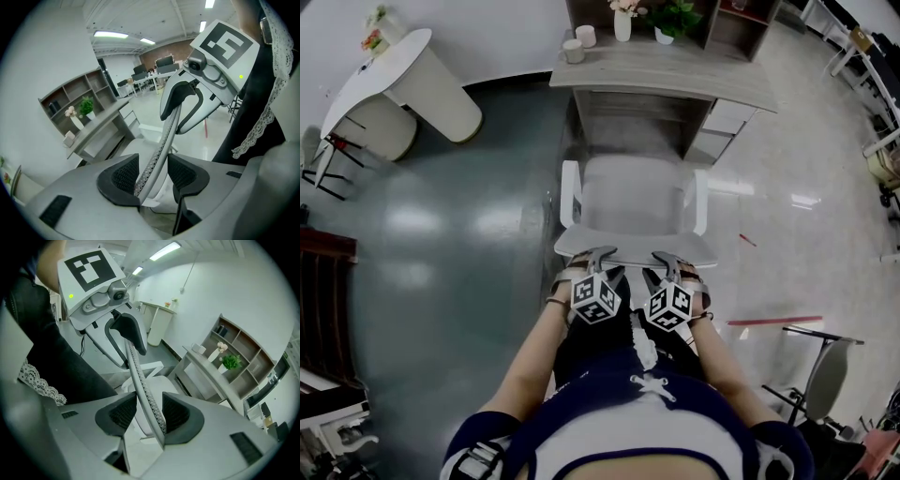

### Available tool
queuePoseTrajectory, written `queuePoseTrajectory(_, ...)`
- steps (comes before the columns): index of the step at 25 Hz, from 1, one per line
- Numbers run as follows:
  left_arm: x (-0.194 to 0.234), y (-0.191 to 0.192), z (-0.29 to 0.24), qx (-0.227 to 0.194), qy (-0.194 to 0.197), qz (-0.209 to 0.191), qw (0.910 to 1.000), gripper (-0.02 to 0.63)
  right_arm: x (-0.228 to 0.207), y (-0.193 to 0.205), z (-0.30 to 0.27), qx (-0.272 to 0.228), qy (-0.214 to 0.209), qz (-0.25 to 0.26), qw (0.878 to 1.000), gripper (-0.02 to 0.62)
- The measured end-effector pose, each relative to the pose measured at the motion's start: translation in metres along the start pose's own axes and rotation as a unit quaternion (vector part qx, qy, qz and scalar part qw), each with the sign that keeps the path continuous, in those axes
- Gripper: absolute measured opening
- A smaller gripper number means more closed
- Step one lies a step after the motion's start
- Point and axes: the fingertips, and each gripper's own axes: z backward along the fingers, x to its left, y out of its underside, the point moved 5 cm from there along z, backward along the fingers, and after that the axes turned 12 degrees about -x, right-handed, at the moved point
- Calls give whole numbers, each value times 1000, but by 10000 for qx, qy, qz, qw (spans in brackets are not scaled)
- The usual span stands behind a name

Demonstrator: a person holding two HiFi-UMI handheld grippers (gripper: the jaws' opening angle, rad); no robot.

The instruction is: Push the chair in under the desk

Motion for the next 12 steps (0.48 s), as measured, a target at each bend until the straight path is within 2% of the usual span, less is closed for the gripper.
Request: queuePoseTrajectory(12, 16, -1, -6, -67, 13, -7, 10000, 190, -16, -2, -11, -44, 7, 4, 10000, 155)
